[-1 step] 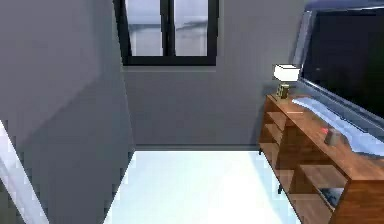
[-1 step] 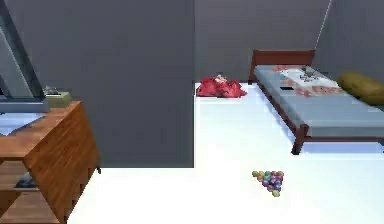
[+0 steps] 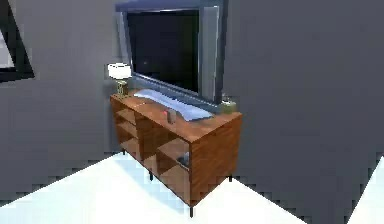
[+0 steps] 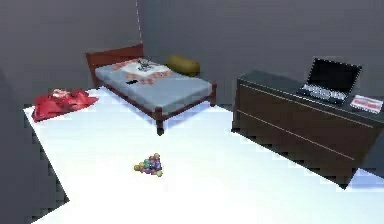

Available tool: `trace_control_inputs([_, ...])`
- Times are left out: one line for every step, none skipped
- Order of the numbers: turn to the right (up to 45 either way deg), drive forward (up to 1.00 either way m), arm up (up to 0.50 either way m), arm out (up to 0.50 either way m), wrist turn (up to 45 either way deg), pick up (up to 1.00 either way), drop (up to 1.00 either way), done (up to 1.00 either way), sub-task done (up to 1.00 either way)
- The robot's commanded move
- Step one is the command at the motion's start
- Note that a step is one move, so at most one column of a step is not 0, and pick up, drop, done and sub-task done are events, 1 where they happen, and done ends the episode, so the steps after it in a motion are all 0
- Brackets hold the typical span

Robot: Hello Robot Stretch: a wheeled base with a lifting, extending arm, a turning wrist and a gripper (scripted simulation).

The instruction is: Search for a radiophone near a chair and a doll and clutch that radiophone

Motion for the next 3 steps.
trace_control_inputs([45.0, 0.00, 0.00, 0.00, 0.0, 0.00, 0.00, 0.00, 0.00])
trace_control_inputs([12.0, 0.00, 0.00, 0.00, 0.0, 0.00, 0.00, 0.00, 0.00])
trace_control_inputs([0.0, 1.00, 0.00, 0.00, 0.0, 0.00, 0.00, 0.00, 0.00])
